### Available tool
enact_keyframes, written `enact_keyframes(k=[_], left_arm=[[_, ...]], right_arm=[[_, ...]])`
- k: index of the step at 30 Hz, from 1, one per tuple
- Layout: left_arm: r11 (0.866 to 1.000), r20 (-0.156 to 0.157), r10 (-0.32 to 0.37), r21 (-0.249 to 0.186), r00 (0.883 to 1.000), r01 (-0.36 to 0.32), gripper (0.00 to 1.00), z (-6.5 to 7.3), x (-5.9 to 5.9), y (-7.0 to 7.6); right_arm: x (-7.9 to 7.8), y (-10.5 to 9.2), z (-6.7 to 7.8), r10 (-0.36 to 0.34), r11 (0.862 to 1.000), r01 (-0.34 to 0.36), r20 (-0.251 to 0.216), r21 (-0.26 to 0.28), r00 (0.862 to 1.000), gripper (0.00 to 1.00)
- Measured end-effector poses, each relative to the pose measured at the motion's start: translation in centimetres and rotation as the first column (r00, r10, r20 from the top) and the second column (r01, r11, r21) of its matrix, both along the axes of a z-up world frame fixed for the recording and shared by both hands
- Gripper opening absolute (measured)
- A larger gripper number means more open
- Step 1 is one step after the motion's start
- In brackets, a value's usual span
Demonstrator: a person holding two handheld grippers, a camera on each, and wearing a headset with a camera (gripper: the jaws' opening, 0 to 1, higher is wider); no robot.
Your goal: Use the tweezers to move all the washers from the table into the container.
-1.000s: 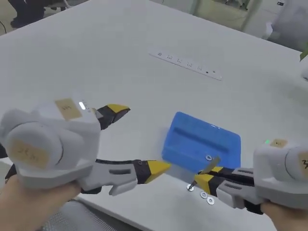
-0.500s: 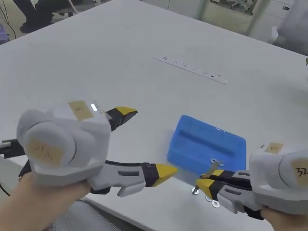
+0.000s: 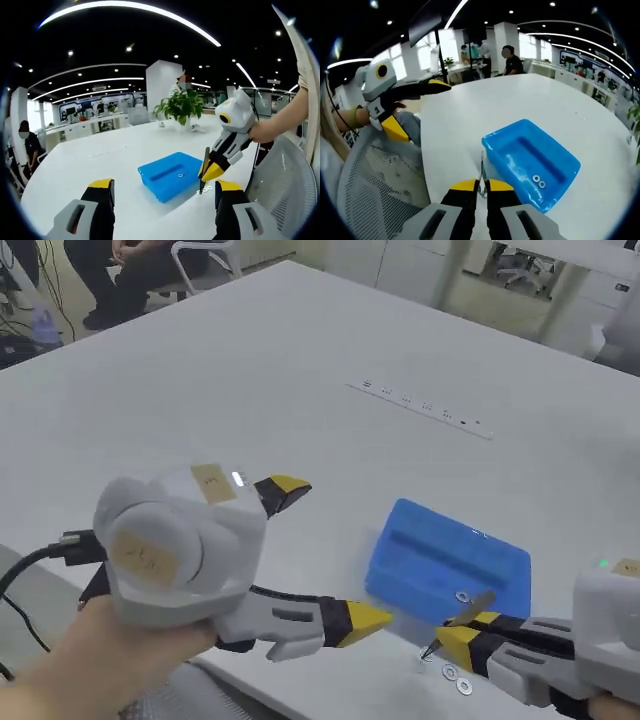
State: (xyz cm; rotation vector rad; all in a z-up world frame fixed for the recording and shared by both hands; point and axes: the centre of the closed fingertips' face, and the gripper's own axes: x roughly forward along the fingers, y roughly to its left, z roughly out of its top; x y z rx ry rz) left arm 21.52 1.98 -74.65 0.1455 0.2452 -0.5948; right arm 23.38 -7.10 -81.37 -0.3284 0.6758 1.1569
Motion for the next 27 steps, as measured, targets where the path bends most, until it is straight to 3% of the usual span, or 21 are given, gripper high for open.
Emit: enact_keyframes(k=[4, 6, 9, 12, 20, 27], left_arm=[[1.0, 0.003, -0.011, 0.016, 1.0, 0.011, 0.85, -0.1, -0.1, -0.4], [1.0, -0.003, 0.004, 0.025, 1.0, -0.003, 0.85, -0.2, 0.0, -0.1], [0.999, 0.004, 0.029, -0.016, 1.0, -0.029, 0.84, 0.3, 0.2, 0.4], [0.999, 0.003, 0.035, -0.024, 0.999, -0.035, 0.85, 0.3, 0.2, 0.5], [1.0, 0.001, 0.024, 0.02, 1.0, -0.024, 0.83, -0.2, 0.2, 0.1], [1.0, -0.015, 0.026, 0.011, 1.0, -0.026, 0.83, -0.5, 0.2, 0.1]], right_arm=[[0.1, 0.4, 0.2, 0.005, 1.0, -0.005, -0.009, 0.01, 1.0, 0.03], [0.1, 0.9, 0.5, -0.004, 0.999, 0.006, -0.038, 0.039, 0.999, 0.03], [0.2, 1.4, 1.0, 0.0, 0.999, 0.002, -0.03, 0.053, 1.0, 0.03], [0.8, 1.4, 1.8, 0.004, 0.998, -0.003, -0.016, 0.064, 1.0, 0.03], [1.4, 1.8, 4.1, -0.007, 0.993, 0.011, -0.038, 0.116, 0.999, 0.03], [2.2, 2.2, 4.7, -0.011, 0.99, 0.017, -0.046, 0.14, 0.999, 0.03]])
